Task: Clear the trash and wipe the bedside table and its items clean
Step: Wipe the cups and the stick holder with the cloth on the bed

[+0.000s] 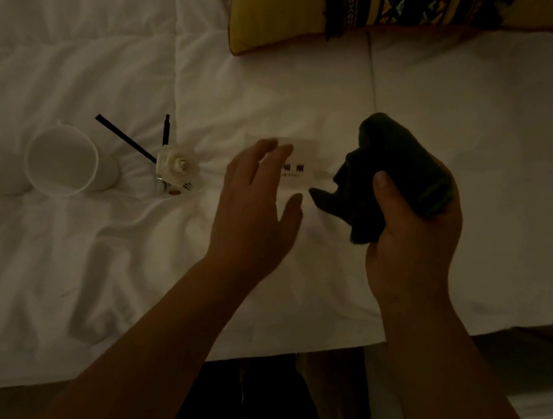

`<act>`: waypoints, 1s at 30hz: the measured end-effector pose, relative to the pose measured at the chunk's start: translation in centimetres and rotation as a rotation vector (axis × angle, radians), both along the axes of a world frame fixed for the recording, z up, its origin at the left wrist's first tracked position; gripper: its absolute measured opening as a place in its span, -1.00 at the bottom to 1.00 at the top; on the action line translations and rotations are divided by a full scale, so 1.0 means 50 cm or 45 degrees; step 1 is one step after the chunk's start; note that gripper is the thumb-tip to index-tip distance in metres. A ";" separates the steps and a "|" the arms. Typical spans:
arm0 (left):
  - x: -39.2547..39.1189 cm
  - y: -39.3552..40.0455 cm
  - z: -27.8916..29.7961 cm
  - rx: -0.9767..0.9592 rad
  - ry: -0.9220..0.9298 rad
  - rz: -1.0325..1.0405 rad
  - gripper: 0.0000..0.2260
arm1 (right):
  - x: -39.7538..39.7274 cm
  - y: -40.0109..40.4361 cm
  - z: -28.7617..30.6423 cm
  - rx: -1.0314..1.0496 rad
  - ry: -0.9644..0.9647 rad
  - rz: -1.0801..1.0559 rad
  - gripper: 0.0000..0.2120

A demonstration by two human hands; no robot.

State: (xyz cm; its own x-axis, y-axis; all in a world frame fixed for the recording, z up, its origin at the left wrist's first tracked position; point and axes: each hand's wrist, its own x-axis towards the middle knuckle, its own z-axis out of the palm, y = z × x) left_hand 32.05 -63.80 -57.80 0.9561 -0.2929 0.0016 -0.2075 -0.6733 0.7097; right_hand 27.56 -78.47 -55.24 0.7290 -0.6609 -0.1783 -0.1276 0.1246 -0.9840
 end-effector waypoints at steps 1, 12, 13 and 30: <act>-0.009 -0.009 0.014 -0.096 0.102 0.051 -0.50 | -0.001 0.000 0.005 0.004 0.002 0.007 -0.65; -0.008 -0.023 0.254 -0.918 1.137 0.261 -0.87 | -0.036 0.069 0.180 -0.270 -0.034 0.334 -0.55; -0.009 -0.020 0.265 -0.893 1.122 0.244 -0.87 | -0.042 0.072 0.186 -0.300 -0.042 0.363 -0.53; -0.014 0.184 0.788 -1.151 0.950 -0.132 -0.81 | -0.051 0.071 0.620 -0.399 -0.187 0.791 -0.28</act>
